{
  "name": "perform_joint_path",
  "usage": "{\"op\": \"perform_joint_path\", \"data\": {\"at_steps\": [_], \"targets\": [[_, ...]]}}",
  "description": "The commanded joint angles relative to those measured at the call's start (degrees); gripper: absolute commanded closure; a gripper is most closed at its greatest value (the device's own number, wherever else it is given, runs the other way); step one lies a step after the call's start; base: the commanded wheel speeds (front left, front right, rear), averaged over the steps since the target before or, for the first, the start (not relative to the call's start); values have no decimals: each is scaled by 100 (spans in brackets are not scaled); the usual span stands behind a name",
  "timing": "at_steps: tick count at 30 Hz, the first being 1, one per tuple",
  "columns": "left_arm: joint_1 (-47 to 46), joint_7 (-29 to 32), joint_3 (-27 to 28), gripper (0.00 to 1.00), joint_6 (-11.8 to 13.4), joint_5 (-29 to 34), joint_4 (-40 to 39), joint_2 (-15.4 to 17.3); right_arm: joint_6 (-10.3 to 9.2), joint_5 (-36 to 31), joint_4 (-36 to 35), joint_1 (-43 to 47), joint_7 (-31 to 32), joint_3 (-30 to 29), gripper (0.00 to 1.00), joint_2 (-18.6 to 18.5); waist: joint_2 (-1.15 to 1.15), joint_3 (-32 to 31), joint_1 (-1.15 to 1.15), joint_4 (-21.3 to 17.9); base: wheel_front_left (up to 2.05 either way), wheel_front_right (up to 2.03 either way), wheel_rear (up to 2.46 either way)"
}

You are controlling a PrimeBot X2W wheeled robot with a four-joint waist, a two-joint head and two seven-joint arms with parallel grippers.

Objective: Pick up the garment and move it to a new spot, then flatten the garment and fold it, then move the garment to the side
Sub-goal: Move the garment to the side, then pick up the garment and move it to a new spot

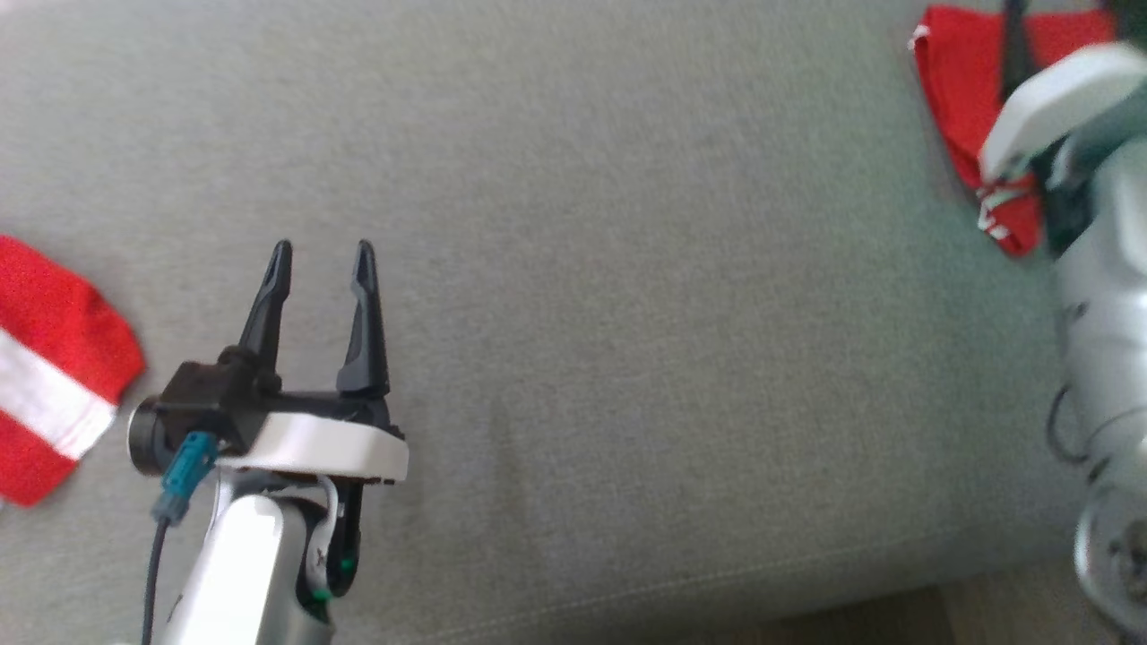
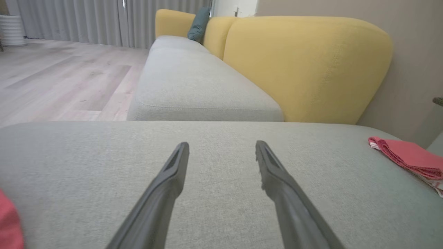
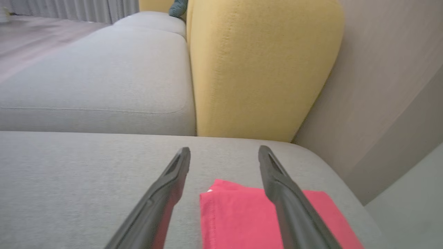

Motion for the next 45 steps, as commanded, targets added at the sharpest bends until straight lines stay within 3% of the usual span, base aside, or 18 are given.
{"op": "perform_joint_path", "data": {"at_steps": [1, 11, 19, 31, 45], "targets": [[-115, -68, 255, 0, 35, -75, -32, -30, 37, 224, -114, 183, -206, 202, 0, 166, 0, -356, 0, 219, 0, 0, 0], [212, -123, 470, 0, 105, -249, 531, -166, 37, 1111, -705, 1342, -586, 736, 0, 567, 0, -1075, 0, 621, 0, 0, 0], [626, -126, 647, 0, 79, -218, 721, -248, 37, 1443, -2166, 3006, -632, 769, 0, 838, 0, -1530, 0, 864, 0, 0, 0], [952, -127, 610, 0, -29, -126, 814, -309, 37, 1955, -4634, 5112, -329, 872, 0, 878, 0, -1708, 0, 1035, 0, 0, 0], [1004, -127, 561, 0, -80, -61, 818, -328, 37, 2169, -5299, 5725, -3, 1064, 0, 879, 0, -1760, 0, 1039, 0, 0, 0]]}}
